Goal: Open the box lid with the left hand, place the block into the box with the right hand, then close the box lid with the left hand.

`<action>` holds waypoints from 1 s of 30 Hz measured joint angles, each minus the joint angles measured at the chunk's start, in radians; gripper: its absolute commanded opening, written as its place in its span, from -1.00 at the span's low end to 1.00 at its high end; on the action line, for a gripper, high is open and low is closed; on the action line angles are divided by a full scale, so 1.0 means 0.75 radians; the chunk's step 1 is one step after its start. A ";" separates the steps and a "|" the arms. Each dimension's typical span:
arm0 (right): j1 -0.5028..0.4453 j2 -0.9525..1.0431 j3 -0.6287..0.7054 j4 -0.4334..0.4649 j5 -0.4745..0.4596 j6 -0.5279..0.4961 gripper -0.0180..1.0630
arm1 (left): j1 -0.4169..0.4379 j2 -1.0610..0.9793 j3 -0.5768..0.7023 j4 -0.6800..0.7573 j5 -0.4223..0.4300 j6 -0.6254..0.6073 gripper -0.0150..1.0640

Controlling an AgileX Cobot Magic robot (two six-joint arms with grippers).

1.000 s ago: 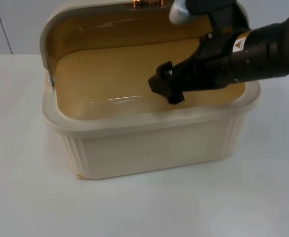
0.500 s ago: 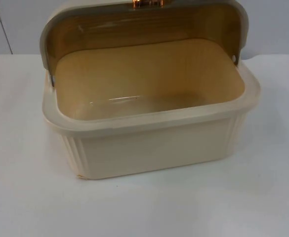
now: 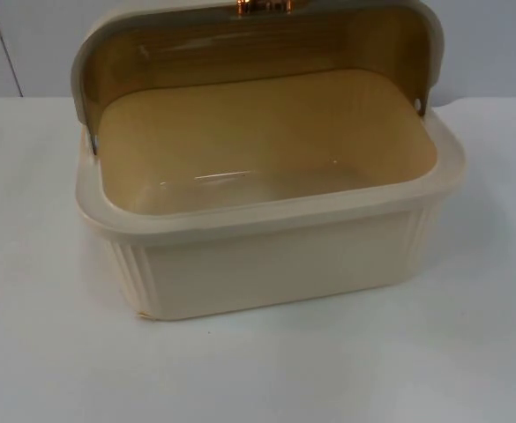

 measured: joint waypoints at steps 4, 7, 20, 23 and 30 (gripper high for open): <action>-0.214 -0.075 0.000 0.000 0.010 0.000 0.89 | 0.000 0.000 0.000 0.000 0.000 0.000 0.97; -0.353 -0.086 -0.030 0.000 0.050 0.000 0.89 | 0.000 0.000 0.000 0.000 0.000 0.000 0.97; -0.898 -0.080 -0.414 -0.044 0.484 0.074 0.89 | 0.000 0.000 0.000 -0.002 0.000 0.000 0.97; -0.953 -0.020 -0.504 -0.187 0.604 0.190 0.89 | 0.000 0.000 0.000 -0.002 -0.003 0.000 0.97; -0.960 0.152 -0.542 -0.319 0.728 0.272 0.89 | 0.000 0.000 0.000 -0.005 -0.011 0.000 0.97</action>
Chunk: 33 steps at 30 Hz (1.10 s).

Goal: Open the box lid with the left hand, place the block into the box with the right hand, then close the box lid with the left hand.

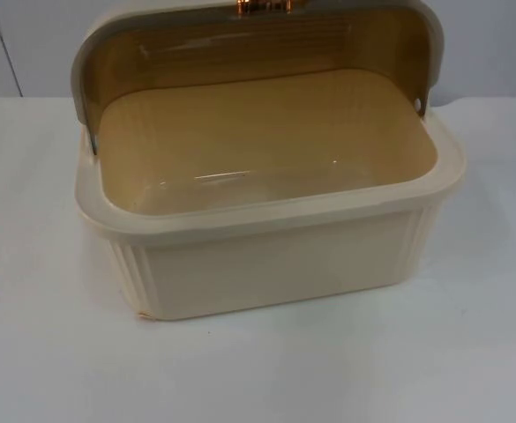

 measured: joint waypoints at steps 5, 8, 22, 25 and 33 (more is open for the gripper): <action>0.000 0.079 0.000 0.059 0.002 0.000 0.89 | 0.000 0.000 0.000 0.000 0.000 0.000 0.97; 0.000 0.102 0.000 0.074 0.002 -0.002 0.89 | 0.000 0.000 0.000 0.000 0.000 0.000 0.97; 0.000 0.120 0.000 0.079 -0.026 -0.003 0.89 | -0.083 0.201 -0.295 -0.049 0.211 0.076 0.97; 0.000 0.120 0.000 0.079 -0.028 -0.003 0.89 | -0.142 0.313 -0.435 -0.050 0.223 0.122 0.97; 0.000 0.120 0.000 0.099 -0.028 -0.006 0.89 | -0.261 0.501 -0.586 -0.099 0.223 0.459 0.97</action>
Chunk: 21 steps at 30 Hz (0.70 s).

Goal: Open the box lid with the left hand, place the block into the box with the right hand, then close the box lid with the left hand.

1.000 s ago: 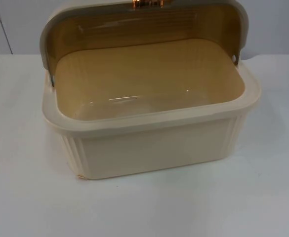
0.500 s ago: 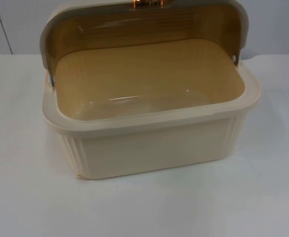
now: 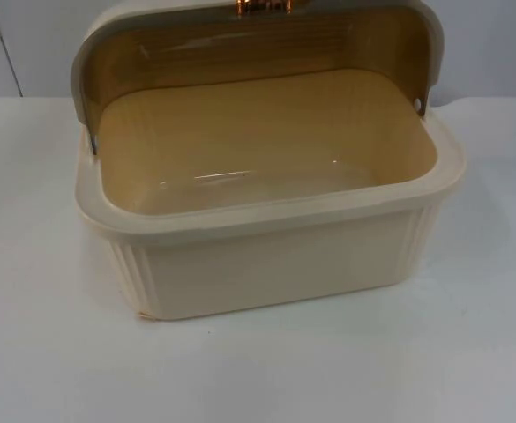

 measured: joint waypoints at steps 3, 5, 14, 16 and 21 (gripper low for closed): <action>0.000 0.000 0.000 0.000 0.000 0.000 0.89 | -0.047 0.112 -0.068 -0.063 0.039 0.280 0.97; 0.000 0.000 0.000 0.000 0.000 0.000 0.89 | -0.059 0.149 -0.103 -0.088 0.079 0.402 0.97; 0.000 0.000 0.000 0.007 -0.002 0.000 0.89 | -0.061 0.227 -0.196 -0.375 0.209 0.941 0.54; 0.000 0.000 0.000 0.009 -0.005 0.000 0.89 | -0.061 0.232 -0.197 -0.407 0.237 0.977 0.01; 0.000 0.000 0.000 0.009 -0.010 0.000 0.89 | -0.061 0.263 -0.197 -0.436 0.269 0.983 -0.97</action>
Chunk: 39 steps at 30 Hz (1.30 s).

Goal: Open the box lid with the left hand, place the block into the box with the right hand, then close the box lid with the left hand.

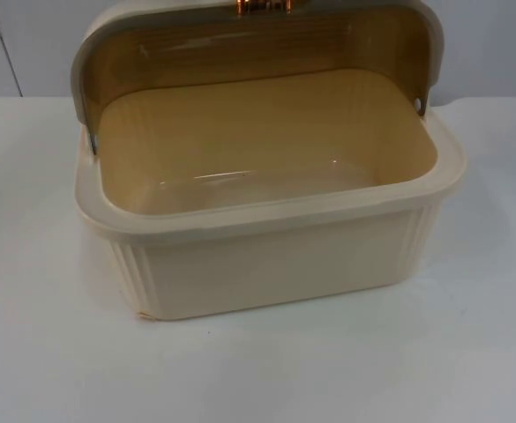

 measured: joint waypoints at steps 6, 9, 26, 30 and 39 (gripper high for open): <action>0.000 0.000 0.000 0.000 0.000 0.000 0.89 | 0.000 0.033 0.000 -0.053 0.018 -0.006 -0.97; 0.000 0.000 0.000 0.000 0.000 0.000 0.89 | 0.000 0.045 0.000 -0.071 0.058 -0.006 -0.97; 0.000 0.000 0.000 -0.009 0.000 0.000 0.89 | -0.041 0.063 0.084 -0.162 0.152 -0.043 -0.97; 0.000 0.000 0.000 0.000 0.000 0.000 0.89 | -0.043 0.037 0.162 -0.187 0.068 -0.046 -0.97; 0.000 0.000 0.000 0.000 -0.001 0.000 0.89 | -0.055 -0.054 0.313 -0.192 -0.064 -0.083 -0.97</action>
